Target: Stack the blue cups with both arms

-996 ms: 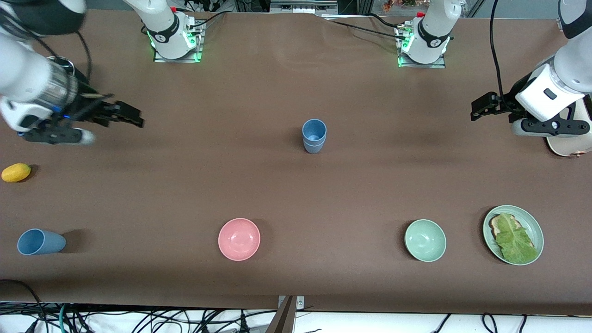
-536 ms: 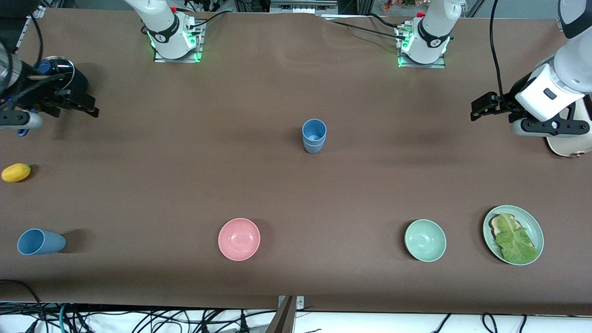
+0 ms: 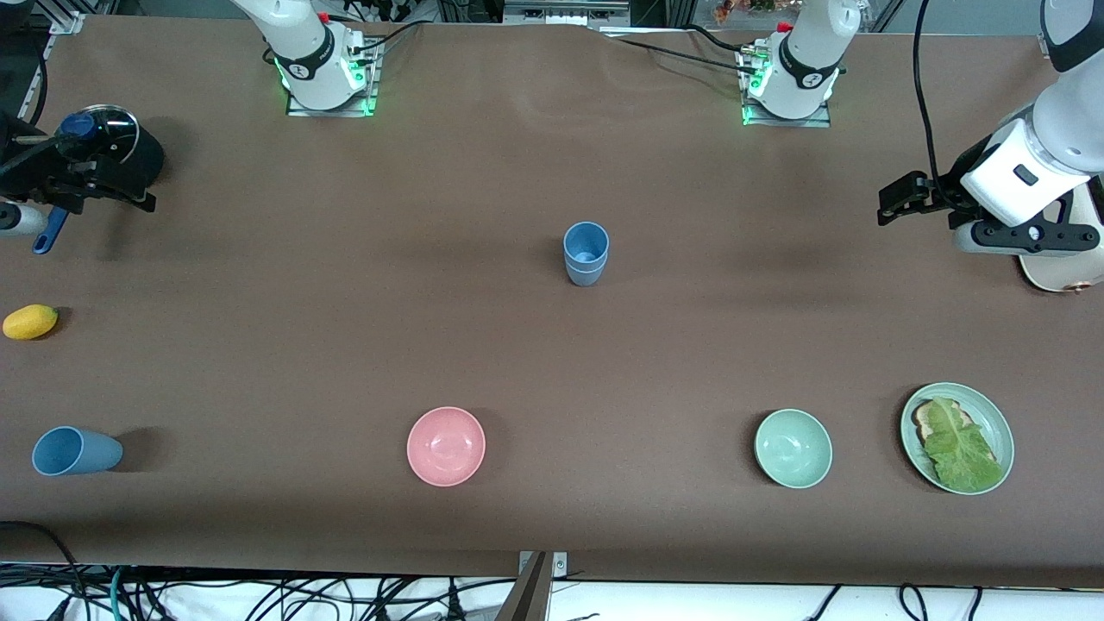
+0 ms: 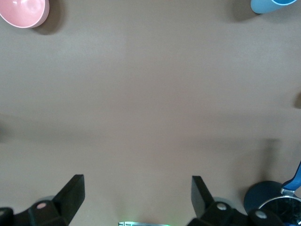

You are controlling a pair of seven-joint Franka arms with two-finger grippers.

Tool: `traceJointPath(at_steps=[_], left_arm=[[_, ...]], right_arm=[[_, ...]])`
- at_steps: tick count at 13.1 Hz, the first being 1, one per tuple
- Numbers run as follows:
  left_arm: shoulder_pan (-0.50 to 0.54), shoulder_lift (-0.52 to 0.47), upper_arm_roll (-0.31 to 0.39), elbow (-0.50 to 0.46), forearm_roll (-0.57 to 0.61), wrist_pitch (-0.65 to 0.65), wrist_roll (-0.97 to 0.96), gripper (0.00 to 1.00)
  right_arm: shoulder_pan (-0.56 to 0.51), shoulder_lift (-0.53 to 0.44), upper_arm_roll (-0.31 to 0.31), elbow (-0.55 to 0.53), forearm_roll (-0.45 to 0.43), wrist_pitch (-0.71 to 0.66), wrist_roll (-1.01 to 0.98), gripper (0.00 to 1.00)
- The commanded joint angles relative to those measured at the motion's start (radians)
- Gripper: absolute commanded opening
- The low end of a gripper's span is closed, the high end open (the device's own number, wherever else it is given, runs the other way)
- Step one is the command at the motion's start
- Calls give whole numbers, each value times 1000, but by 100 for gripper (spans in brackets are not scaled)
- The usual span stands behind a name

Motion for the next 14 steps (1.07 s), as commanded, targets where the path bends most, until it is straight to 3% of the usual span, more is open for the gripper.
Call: traceJointPath(at_steps=[1,14], left_arm=[[-1,-14,-2,-2,21,-13,14,100],[-1,-14,-2,-2,21,-13,14,100]], right_arm=[[2,-13,5,8,-13,-17,0,100],[10,23,11,36,-47,-22,55,100]])
